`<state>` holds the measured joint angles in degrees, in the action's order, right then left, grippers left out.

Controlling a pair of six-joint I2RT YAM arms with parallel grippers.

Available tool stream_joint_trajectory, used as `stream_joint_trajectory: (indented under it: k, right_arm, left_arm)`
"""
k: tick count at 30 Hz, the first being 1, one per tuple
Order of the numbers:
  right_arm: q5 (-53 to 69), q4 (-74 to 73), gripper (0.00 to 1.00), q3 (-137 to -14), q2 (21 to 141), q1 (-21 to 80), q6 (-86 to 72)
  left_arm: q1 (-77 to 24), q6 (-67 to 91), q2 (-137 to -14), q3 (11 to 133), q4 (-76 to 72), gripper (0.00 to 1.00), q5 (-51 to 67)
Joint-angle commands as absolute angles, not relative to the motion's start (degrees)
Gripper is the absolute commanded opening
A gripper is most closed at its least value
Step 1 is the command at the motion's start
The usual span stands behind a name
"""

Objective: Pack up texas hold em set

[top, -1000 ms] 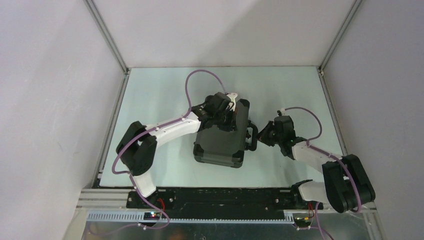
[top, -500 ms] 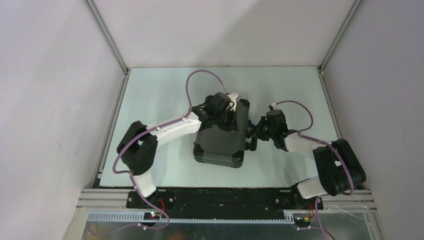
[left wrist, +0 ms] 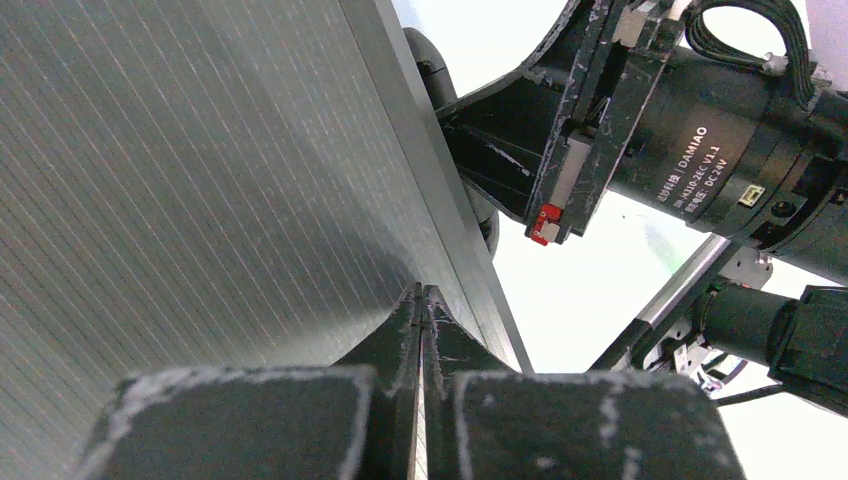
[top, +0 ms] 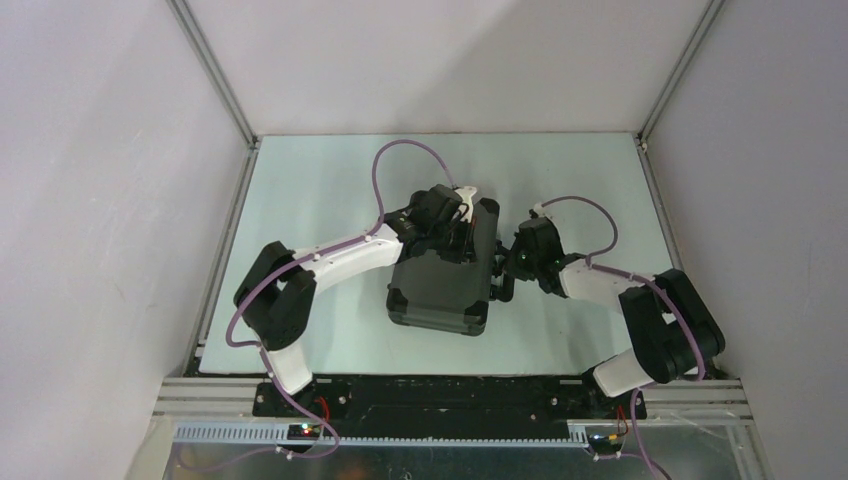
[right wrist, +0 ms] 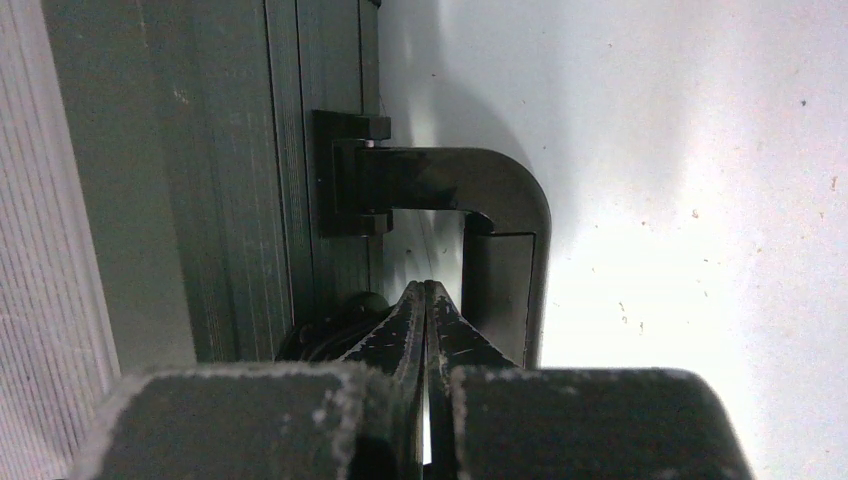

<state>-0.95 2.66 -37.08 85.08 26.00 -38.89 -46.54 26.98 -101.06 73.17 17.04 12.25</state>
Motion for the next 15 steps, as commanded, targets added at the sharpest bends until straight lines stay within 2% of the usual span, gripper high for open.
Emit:
stream_joint_trajectory:
  k: [1, 15]
  right_arm:
    - [-0.7, 1.2, 0.0, -39.2, 86.7, 27.3, -38.6]
    - [6.5, 3.6, 0.0, -39.4, 89.7, 29.4, -40.1]
  left_arm:
    - [-47.4, 25.9, -105.1, 69.7, 26.2, 0.0, 10.7]
    - [-47.4, 25.9, -105.6, 69.9, 26.2, 0.0, 11.1]
